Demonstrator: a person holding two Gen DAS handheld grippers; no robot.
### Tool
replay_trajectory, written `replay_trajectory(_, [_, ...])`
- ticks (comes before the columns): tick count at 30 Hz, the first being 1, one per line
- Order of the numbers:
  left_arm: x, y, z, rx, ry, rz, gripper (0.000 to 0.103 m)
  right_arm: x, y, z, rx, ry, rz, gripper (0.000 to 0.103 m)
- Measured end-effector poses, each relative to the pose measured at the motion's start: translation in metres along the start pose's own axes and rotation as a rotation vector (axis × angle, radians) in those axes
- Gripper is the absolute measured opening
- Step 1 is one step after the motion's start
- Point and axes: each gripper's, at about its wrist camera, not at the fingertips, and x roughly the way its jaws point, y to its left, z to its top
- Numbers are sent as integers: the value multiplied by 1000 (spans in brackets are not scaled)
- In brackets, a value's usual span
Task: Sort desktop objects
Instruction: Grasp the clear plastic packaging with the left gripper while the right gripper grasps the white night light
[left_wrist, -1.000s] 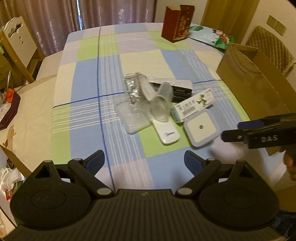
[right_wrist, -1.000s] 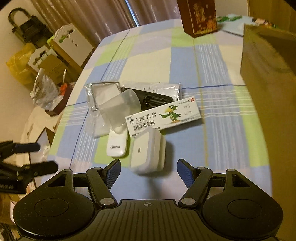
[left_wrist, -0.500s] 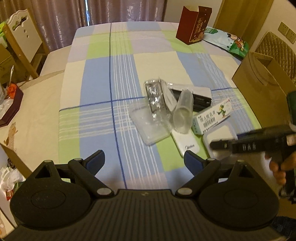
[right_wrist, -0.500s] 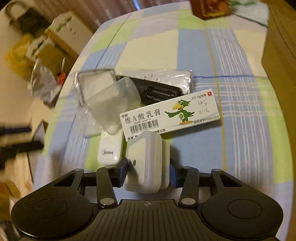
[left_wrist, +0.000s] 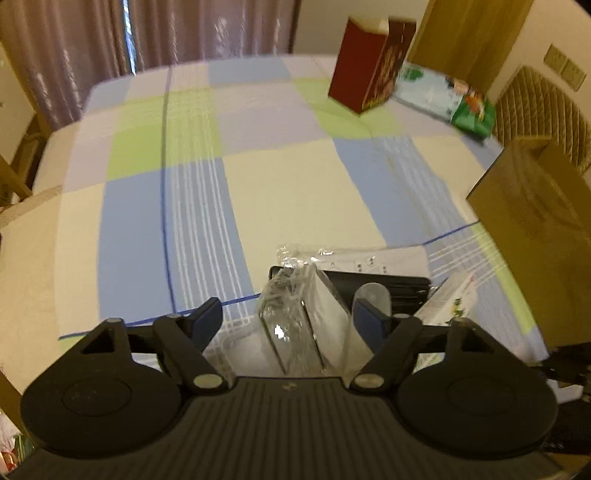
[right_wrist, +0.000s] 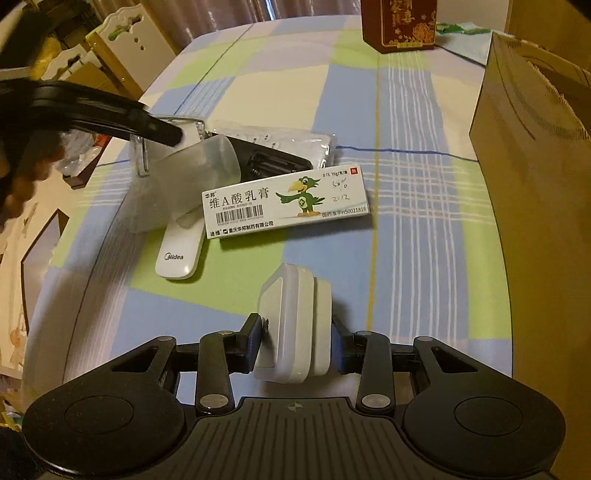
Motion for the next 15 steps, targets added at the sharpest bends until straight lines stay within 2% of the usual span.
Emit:
replay_trajectory(3, [20, 3, 4, 8, 53, -45, 42, -1, 3, -2, -17, -11, -7, 37])
replay_trajectory(4, [21, 4, 4, -6, 56, -75, 30, -1, 4, -3, -19, -12, -9, 36])
replay_trajectory(5, [20, 5, 4, -23, 56, -100, 25, -2, 5, -3, -21, -14, -11, 36])
replay_trajectory(11, [-18, -1, 3, -37, -45, -109, 24, -14, 2, -4, -16, -37, 13, 36])
replay_trajectory(15, [-51, -7, 0, -57, -119, -111, 24, -40, 2, 2, -14, -108, 51, 36])
